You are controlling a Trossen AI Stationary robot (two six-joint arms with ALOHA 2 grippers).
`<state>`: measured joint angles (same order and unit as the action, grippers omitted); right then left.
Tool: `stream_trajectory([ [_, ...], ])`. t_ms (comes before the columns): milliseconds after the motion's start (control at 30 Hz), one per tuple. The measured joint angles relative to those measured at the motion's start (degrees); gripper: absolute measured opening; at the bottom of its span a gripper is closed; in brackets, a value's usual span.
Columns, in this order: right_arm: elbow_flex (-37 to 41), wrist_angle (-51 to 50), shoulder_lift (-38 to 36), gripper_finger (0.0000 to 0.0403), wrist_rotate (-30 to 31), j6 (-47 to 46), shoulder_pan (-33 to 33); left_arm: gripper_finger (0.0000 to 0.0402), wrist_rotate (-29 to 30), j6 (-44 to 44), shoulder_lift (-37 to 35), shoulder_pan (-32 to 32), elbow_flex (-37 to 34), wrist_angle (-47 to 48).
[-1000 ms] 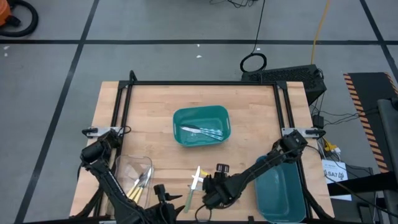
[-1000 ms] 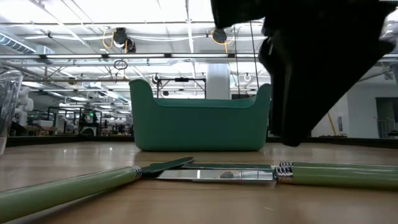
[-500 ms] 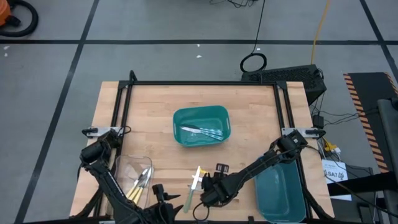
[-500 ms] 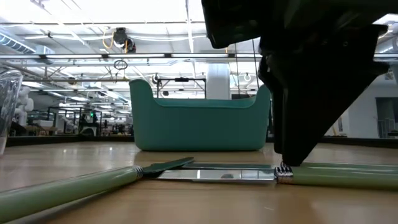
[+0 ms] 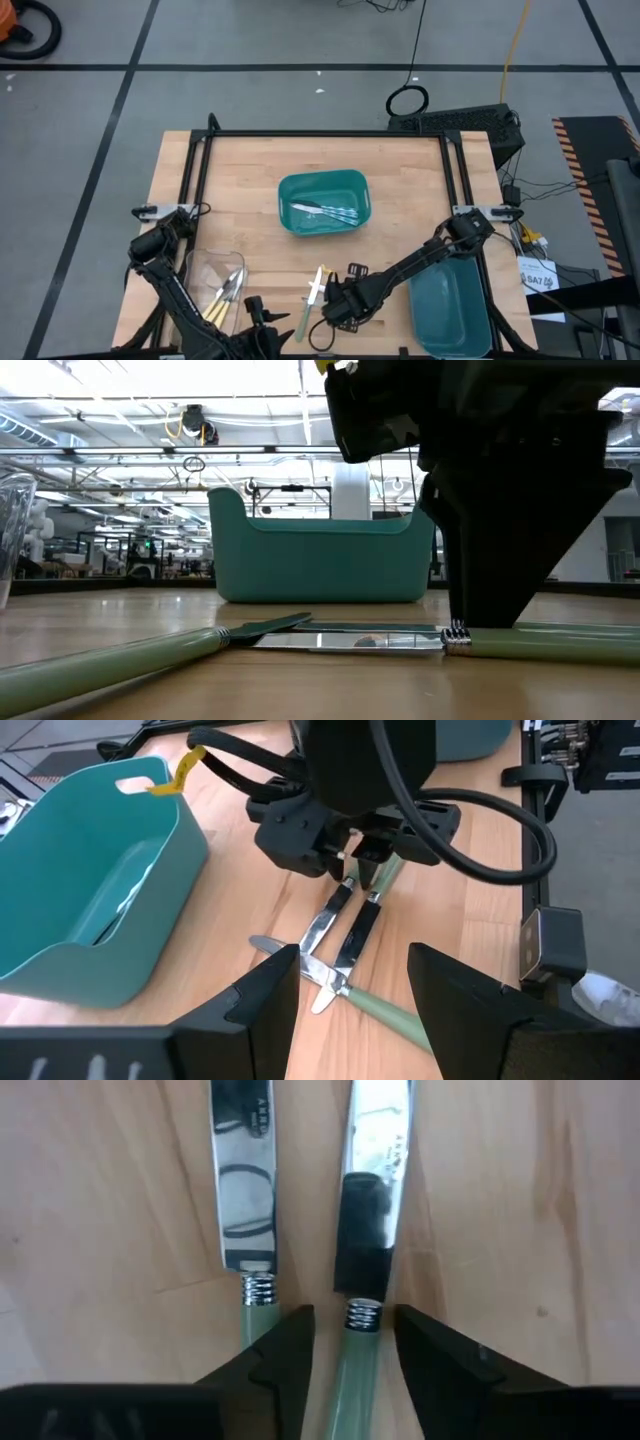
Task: Sort silverware by color (type)
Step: Put the top green knife into the blue bin
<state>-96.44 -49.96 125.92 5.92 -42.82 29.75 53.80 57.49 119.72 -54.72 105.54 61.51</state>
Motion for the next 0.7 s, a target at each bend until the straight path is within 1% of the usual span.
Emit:
stream_trajectory([
  [100,2.85,2.18,-0.04,0.0107,-0.23,-0.71,-0.39,0.0195,0.00,0.00,0.00,0.00,0.00,-0.01],
  [233,4.36,2.73,0.10,0.0052,-0.38,-1.06,-0.67,0.0195,0.00,0.00,0.00,0.00,0.00,-0.01],
  [300,4.60,2.91,0.14,0.0033,-0.20,-1.14,-0.71,0.0195,0.00,0.00,0.00,0.00,0.00,-0.03],
  [500,4.64,2.64,-0.44,0.0033,0.22,-0.30,-0.75,0.0195,0.00,-0.02,0.00,0.00,0.00,-0.03],
  [700,4.82,1.32,-3.61,0.0033,2.11,-0.63,-0.75,0.0195,0.02,-0.26,0.00,0.00,0.00,-0.05],
])
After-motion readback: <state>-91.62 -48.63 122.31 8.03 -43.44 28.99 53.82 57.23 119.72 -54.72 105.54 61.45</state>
